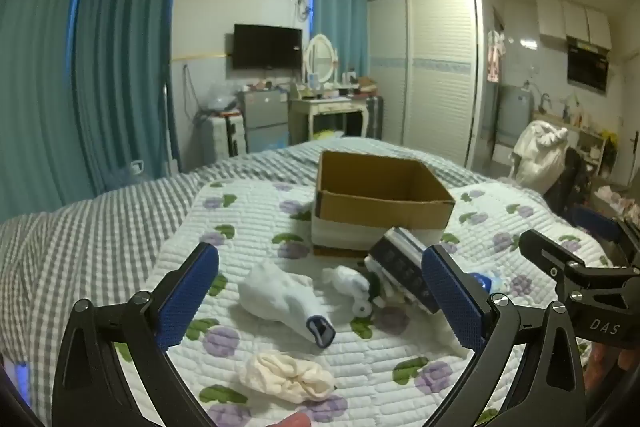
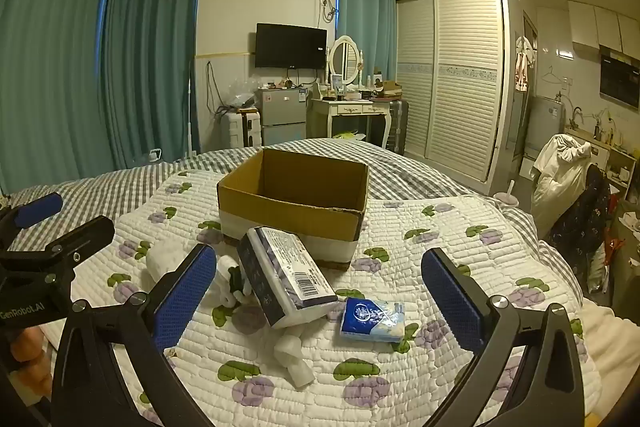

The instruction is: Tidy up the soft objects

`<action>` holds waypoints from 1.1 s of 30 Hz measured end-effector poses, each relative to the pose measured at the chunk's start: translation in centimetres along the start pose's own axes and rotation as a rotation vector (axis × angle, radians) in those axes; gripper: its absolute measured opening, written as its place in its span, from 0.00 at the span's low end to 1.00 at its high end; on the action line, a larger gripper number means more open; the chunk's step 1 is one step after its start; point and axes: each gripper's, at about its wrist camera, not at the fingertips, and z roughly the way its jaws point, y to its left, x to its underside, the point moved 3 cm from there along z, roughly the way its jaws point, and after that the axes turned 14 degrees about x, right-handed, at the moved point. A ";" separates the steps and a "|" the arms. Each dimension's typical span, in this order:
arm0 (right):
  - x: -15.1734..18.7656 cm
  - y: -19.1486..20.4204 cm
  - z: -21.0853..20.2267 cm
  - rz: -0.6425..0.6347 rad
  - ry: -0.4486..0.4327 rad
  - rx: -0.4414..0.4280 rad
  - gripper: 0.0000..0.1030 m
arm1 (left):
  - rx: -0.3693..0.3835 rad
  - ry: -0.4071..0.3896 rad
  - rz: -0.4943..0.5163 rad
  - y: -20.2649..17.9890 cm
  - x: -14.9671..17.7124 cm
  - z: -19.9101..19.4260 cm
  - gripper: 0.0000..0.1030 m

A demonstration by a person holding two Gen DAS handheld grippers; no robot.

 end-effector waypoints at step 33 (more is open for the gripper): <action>0.1 0.2 0.2 -0.004 0.015 -0.004 1.00 | 0.001 0.010 -0.003 0.0 0.3 0.4 1.00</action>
